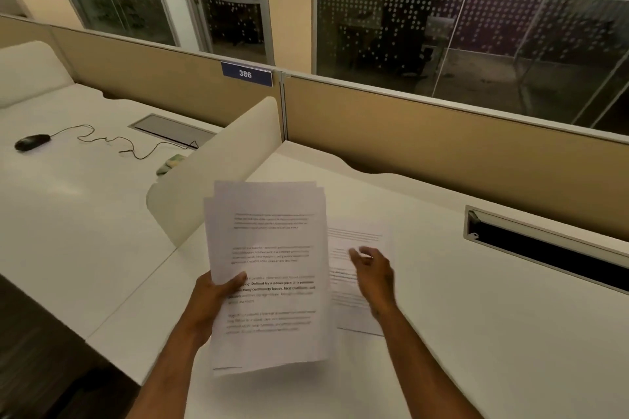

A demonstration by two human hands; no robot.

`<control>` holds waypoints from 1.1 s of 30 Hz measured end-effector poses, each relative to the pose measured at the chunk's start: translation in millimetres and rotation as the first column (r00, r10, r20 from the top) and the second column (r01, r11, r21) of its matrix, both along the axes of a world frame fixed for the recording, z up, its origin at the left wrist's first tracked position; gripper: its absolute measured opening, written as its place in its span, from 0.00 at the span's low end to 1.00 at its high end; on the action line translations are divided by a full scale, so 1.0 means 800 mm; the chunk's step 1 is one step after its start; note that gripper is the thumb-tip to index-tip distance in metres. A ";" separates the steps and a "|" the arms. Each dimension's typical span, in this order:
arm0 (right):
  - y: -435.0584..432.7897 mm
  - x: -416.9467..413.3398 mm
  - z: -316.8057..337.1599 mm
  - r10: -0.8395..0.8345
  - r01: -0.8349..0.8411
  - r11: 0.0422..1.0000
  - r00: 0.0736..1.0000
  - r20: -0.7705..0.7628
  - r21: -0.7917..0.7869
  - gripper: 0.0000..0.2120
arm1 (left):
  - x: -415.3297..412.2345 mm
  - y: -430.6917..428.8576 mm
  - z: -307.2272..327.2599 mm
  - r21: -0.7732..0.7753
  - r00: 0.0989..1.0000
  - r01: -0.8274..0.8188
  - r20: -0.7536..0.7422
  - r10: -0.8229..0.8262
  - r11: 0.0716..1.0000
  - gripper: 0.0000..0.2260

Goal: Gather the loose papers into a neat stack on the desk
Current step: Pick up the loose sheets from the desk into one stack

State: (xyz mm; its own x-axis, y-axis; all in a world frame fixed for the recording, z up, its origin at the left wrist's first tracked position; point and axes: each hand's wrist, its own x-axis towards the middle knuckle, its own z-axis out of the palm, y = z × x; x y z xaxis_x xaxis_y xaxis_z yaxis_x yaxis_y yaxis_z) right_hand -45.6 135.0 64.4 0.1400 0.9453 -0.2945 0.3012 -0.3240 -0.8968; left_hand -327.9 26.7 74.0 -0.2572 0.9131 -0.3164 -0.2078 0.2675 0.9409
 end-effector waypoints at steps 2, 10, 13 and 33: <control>0.013 0.024 -0.027 -0.071 0.091 0.994 0.957 0.280 -0.059 0.23 | -0.028 -0.003 -0.002 -0.009 1.000 -0.006 -0.007 0.006 1.000 0.37; 0.020 0.035 -0.077 0.022 0.194 0.936 0.800 0.600 -0.293 0.30 | -0.102 0.000 -0.006 -0.030 0.999 -0.033 0.009 0.033 0.999 0.14; 0.032 0.041 -0.078 -0.068 0.264 0.897 0.875 0.479 -0.354 0.26 | -0.113 0.002 -0.006 -0.004 1.000 -0.021 0.013 0.021 1.000 0.26; 0.035 -0.062 -0.072 0.118 0.081 0.948 0.809 0.576 -0.307 0.34 | -0.151 0.000 -0.015 -0.029 0.998 -0.058 0.014 0.059 0.998 0.23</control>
